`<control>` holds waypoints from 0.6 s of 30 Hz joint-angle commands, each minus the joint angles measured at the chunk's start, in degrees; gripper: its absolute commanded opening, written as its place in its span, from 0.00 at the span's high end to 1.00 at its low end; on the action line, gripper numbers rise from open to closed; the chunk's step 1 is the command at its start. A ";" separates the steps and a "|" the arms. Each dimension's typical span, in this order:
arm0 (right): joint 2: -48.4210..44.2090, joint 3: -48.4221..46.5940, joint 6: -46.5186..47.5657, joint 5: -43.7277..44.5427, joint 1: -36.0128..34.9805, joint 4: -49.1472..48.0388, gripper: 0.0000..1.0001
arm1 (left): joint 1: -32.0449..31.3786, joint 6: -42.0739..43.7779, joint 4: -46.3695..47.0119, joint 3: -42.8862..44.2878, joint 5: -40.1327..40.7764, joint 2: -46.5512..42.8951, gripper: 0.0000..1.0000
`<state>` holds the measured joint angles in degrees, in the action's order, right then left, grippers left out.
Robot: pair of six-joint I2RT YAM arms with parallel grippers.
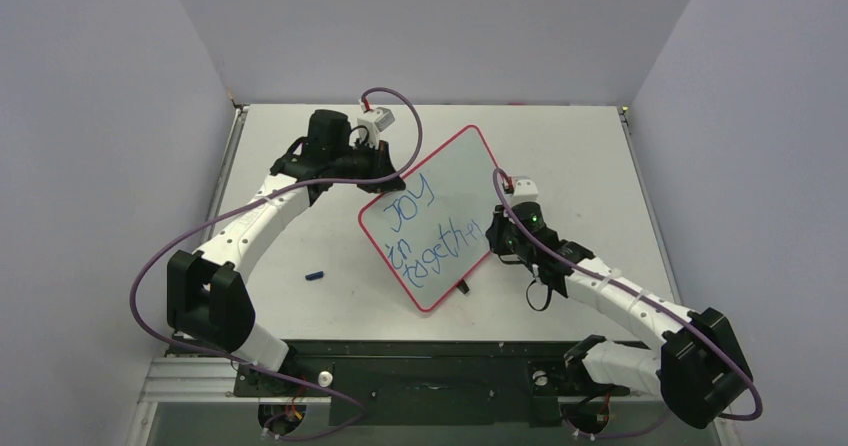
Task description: Write a sentence on the whiteboard
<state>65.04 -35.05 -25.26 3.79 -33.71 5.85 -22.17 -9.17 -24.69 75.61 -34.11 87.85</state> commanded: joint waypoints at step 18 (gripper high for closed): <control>5.23 -9.14 0.36 -1.39 0.14 -1.70 1.00 | -0.41 3.10 2.10 1.21 0.82 -1.32 1.00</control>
<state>68.42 -41.34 -24.84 3.57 -33.58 6.92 -22.17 -9.17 -24.71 75.61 -34.09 87.85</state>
